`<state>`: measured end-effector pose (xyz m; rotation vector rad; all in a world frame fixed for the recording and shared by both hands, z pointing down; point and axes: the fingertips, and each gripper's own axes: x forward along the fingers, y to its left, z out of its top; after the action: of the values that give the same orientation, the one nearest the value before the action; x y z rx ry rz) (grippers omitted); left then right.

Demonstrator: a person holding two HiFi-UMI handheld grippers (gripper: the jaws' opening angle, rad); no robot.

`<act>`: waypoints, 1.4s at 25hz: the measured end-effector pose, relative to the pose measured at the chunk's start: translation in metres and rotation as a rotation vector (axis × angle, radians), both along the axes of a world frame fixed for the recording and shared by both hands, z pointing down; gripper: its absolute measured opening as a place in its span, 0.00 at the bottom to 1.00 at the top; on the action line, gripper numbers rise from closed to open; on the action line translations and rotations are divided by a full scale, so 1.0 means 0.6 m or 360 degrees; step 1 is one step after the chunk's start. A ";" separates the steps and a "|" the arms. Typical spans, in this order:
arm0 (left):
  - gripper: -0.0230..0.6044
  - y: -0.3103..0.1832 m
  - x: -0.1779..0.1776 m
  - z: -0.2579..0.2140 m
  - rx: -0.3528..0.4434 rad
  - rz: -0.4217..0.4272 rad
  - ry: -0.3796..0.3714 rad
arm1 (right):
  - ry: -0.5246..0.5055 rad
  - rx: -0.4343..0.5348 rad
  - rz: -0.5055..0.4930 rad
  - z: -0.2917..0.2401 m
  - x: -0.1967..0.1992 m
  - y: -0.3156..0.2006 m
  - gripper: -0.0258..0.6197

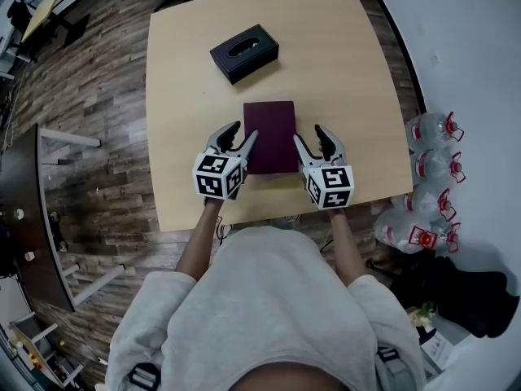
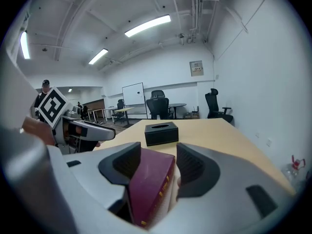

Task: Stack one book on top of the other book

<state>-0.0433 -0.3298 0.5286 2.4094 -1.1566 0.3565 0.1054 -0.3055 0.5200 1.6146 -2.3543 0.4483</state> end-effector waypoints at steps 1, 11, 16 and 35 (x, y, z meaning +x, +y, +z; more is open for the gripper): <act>0.34 0.003 0.000 -0.009 0.0022 0.0006 0.0003 | 0.0002 0.0023 0.0007 -0.010 0.004 0.002 0.39; 0.15 0.032 -0.006 -0.061 0.0152 0.0026 0.0025 | 0.0049 0.0158 0.0092 -0.070 0.036 0.027 0.21; 0.09 0.042 -0.009 -0.075 0.0206 0.0034 -0.0002 | 0.0083 0.0219 0.0100 -0.095 0.042 0.042 0.13; 0.05 0.061 -0.021 -0.080 0.0217 0.0040 -0.0036 | 0.0093 0.0270 0.0029 -0.117 0.029 0.064 0.04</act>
<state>-0.0558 -0.2933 0.4806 2.5452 -1.1970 0.3227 0.1225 -0.2671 0.4500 1.6979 -2.3921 0.2060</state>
